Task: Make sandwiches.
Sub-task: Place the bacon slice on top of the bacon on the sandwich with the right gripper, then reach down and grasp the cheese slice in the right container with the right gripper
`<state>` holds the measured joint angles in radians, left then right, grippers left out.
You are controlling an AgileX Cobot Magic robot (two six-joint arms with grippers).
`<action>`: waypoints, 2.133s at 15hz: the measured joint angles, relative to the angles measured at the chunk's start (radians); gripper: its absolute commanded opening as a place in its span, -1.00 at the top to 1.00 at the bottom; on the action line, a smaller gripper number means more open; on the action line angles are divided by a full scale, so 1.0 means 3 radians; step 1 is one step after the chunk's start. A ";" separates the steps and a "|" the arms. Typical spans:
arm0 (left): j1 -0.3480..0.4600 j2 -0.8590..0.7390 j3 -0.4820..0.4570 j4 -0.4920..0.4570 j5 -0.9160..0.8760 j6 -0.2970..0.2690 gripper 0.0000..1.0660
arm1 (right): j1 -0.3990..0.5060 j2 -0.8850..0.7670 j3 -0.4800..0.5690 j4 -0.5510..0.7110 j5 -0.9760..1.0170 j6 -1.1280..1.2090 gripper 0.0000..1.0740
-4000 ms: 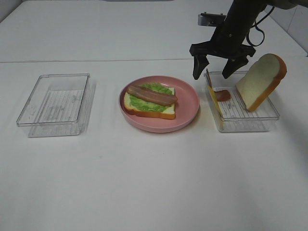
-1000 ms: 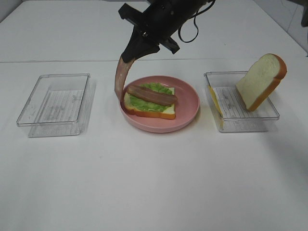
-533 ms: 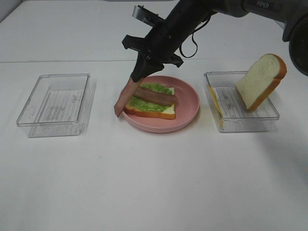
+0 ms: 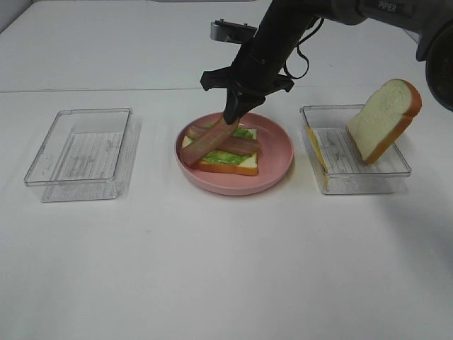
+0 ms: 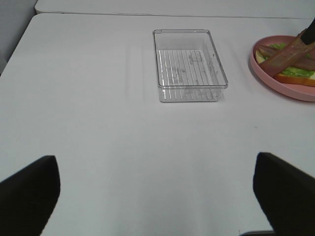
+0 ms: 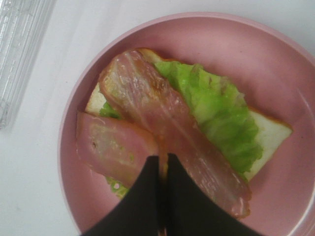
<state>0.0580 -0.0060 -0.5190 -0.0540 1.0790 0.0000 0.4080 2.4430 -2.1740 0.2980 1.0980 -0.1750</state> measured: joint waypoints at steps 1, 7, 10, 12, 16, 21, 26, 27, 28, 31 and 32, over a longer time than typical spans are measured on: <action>0.0000 0.0000 0.0000 0.0000 0.0000 0.0000 -0.88 | 0.0000 0.0000 0.0000 -0.0090 -0.0013 0.0003 1.00; 0.0000 0.0000 0.0000 0.0000 0.0000 0.0000 -0.88 | 0.0000 0.0000 0.0000 -0.0250 -0.0037 0.0090 0.01; 0.0000 0.0000 0.0000 0.0000 0.0000 0.0000 -0.88 | 0.0000 -0.0027 0.0000 -0.0270 0.0053 0.0153 -0.69; 0.0000 0.0000 0.0000 0.0000 0.0000 0.0000 -0.88 | 0.0000 -0.0110 0.0000 -0.0320 0.0117 0.0170 -0.70; 0.0000 0.0000 0.0000 0.0000 0.0000 0.0000 -0.88 | 0.0000 -0.0497 0.0000 -0.0767 0.0373 0.0680 -0.70; 0.0000 0.0000 0.0000 0.0000 0.0000 0.0000 -0.88 | 0.0000 -0.0940 0.0540 -0.1050 0.0373 0.1090 -0.69; 0.0000 0.0000 0.0000 0.0000 0.0000 0.0000 -0.88 | 0.0000 -0.1240 0.1640 -0.1310 0.0423 0.1257 -0.69; 0.0000 0.0000 0.0000 0.0000 0.0000 0.0000 -0.88 | -0.0003 -0.1223 0.1657 -0.1317 0.0427 0.1257 -0.69; 0.0000 0.0000 0.0000 0.0000 0.0000 0.0000 -0.88 | -0.0057 -0.1140 0.1663 -0.1340 0.0337 0.1260 -0.69; 0.0000 0.0000 0.0000 0.0000 0.0000 0.0000 -0.88 | -0.0200 -0.1060 0.1663 -0.1343 0.0177 0.1260 -0.69; 0.0000 0.0000 0.0000 0.0000 0.0000 0.0000 -0.88 | -0.0310 -0.1010 0.1663 -0.1343 0.0050 0.1260 -0.66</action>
<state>0.0580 -0.0060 -0.5190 -0.0540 1.0790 0.0000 0.3150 2.1400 -1.6750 -0.1050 1.1130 0.2030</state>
